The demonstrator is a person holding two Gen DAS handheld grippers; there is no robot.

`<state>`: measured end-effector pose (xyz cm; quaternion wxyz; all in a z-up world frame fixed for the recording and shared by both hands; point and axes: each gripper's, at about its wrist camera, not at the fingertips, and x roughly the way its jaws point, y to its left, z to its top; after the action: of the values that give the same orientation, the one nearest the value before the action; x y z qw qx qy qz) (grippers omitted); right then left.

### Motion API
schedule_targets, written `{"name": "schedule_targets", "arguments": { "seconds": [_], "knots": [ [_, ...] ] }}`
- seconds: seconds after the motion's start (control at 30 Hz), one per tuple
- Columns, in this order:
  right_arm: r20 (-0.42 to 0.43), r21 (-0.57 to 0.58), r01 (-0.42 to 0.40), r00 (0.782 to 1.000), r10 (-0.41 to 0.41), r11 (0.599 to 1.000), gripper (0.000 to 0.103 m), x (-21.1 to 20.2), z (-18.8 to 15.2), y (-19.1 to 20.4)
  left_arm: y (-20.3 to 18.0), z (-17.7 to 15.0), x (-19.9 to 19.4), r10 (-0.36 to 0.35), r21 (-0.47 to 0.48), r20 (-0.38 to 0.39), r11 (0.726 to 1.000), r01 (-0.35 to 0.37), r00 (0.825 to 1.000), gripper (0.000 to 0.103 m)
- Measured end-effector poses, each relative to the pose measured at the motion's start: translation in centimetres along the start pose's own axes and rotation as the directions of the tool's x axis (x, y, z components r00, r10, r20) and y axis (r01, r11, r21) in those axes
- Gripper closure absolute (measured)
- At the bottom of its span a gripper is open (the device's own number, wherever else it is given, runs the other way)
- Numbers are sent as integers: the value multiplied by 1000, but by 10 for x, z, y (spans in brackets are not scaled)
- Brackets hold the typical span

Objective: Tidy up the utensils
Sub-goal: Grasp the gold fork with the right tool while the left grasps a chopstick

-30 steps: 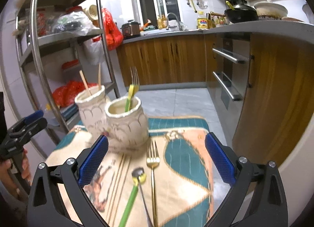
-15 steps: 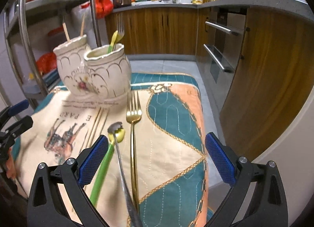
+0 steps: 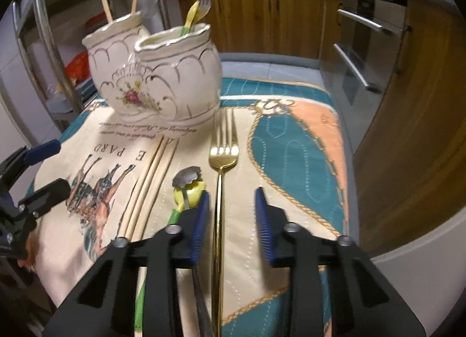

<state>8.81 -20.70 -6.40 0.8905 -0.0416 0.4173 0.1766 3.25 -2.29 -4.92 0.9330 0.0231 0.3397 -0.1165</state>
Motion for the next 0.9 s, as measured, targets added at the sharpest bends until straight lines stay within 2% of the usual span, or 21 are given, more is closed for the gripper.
{"name": "schedule_targets", "arguments": {
  "seconds": [0.1,0.17,0.27,0.37,0.53,0.63,0.8,0.9],
  "knots": [
    [-2,-10,-5,1000,5,1000,78,4,2,0,-13,3,7,8,13,-14,1000,-7,1000,6],
    [-7,-4,-20,1000,20,1000,88,6,5,-1,-21,4,13,17,18,-37,1000,-17,999,6],
    [-11,0,-52,999,52,999,95,5,5,-3,-31,6,21,21,12,-70,1000,-20,997,6],
    [-4,12,-71,997,71,997,95,3,3,-8,-41,8,29,27,23,-109,999,-25,994,11],
    [26,8,-80,997,79,997,96,-5,-1,-12,-48,5,40,63,37,-162,998,-58,985,31],
    [44,-2,-73,996,73,997,96,-9,-3,-12,-45,4,40,72,15,-166,997,-70,984,36],
    [70,4,-88,994,88,996,96,-13,-3,-15,-47,6,43,73,4,-183,997,-74,980,36],
    [85,7,-94,992,94,996,96,-16,-3,-17,-50,13,50,79,-4,-187,997,-81,979,41]
  ]
}}
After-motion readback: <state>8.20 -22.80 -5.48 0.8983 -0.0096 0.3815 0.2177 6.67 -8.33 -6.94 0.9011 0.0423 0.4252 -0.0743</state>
